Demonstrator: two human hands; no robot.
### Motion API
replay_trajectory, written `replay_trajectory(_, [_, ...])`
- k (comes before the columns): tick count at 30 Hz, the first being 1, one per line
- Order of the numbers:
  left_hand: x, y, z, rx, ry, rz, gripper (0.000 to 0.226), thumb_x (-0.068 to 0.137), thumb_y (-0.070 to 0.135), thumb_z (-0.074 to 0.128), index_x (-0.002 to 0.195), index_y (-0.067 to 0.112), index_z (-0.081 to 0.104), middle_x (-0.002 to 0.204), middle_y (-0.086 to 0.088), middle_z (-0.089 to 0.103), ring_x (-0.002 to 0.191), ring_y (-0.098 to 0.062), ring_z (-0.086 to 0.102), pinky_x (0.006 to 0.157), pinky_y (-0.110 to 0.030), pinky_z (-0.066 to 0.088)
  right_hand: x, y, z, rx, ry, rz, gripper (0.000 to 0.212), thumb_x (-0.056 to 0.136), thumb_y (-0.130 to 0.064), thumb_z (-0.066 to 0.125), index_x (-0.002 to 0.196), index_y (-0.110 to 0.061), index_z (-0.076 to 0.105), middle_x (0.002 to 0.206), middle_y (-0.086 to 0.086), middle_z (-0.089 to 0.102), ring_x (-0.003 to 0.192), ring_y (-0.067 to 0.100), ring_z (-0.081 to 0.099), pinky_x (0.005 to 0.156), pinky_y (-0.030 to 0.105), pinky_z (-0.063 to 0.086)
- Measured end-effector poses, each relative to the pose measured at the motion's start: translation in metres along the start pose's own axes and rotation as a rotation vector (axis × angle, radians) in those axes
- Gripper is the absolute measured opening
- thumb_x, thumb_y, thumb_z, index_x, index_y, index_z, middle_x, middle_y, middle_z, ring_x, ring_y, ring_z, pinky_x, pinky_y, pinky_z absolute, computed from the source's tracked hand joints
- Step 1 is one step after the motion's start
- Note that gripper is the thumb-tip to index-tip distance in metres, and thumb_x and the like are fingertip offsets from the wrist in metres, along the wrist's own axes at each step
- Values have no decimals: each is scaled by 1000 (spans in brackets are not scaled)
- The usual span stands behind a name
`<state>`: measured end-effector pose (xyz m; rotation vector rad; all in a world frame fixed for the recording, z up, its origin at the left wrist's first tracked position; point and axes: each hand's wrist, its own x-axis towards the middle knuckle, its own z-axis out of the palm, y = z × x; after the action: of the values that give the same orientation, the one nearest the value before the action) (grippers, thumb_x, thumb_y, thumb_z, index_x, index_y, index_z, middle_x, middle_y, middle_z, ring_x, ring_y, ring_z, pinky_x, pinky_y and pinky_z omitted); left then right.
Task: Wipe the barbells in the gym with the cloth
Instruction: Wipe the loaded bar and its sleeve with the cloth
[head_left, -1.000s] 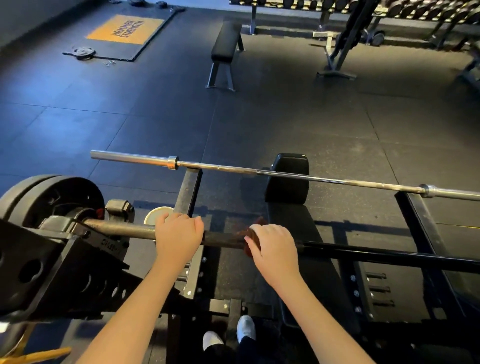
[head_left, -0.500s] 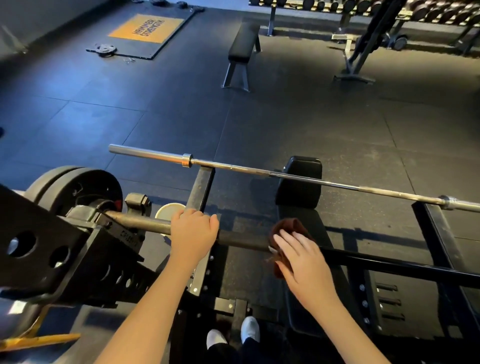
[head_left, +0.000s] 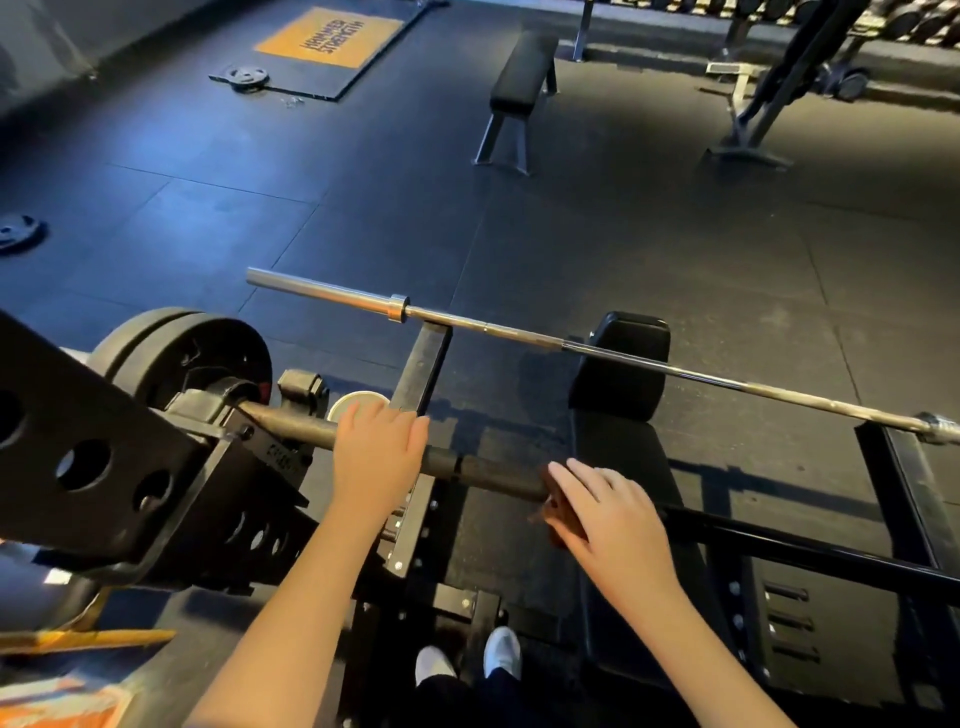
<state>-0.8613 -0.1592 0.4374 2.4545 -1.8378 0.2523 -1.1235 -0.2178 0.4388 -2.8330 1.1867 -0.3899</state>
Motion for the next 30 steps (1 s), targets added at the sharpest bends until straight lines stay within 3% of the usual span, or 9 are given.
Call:
replay_trajectory(2, [-3,-9,4,15,-39,-3,8,86,22,63,83,18,69,81,1,68,91,-25,64,91,-46,45,7,-7,5,-5,41,19,47,74,-31,78,116,-14,68,109,2,71,91,22,69,76,39,56])
replay_trajectory(5, [0,-7,7,-137,-10,-88,45,98,34,26,88,21,69,87,6,68,97,-19,61,97,-42,39,40,-44,17,54,111,-77,38,72,-29,82,104,-14,71,94,-1,72,73,18,68,59,31,53])
replay_trajectory(7, [0,-5,9,-190,16,-113,54,98,35,19,94,21,71,92,6,70,100,-18,61,99,-41,36,55,-66,23,89,108,-118,37,72,-31,82,103,-15,70,92,-2,71,69,17,66,54,28,50])
replay_trajectory(11, [-4,-12,13,-289,-4,-136,55,99,36,19,116,19,69,106,6,70,107,-14,60,103,-39,36,49,-66,26,96,79,-155,47,78,-38,72,119,-17,64,109,-2,68,81,18,65,64,31,52])
replay_trajectory(15, [-3,-11,5,-301,3,-116,53,98,34,21,115,18,69,103,6,71,99,-14,63,94,-38,41,18,-29,20,-25,63,-178,63,74,-38,74,131,-17,59,124,5,63,100,23,63,82,37,53])
replay_trajectory(21, [-3,-11,0,-454,5,-169,48,97,32,25,113,19,68,91,8,68,86,-11,60,89,-35,38,40,-54,25,-19,74,-81,47,71,-36,80,108,-9,70,81,2,67,65,20,62,55,32,49])
replay_trajectory(23, [-3,-12,1,-401,-9,-137,28,94,17,47,111,12,69,88,1,69,83,-19,63,83,-37,41,42,-55,21,8,40,-84,46,73,-36,79,109,-9,70,82,2,67,65,20,63,54,32,50])
replay_trajectory(28, [-6,-14,-12,-518,-107,-168,20,84,9,58,102,10,67,78,-1,66,70,-19,60,69,-33,45,38,-43,12,38,-98,-116,58,78,-45,74,127,-16,62,101,0,68,81,20,66,63,33,54])
replay_trajectory(30, [-5,-17,-26,-657,-59,-203,22,93,11,57,114,14,65,96,3,67,88,-12,60,81,-29,47,26,-29,7,-7,-117,-134,72,69,-50,79,131,-21,59,112,0,67,90,21,67,71,37,56])
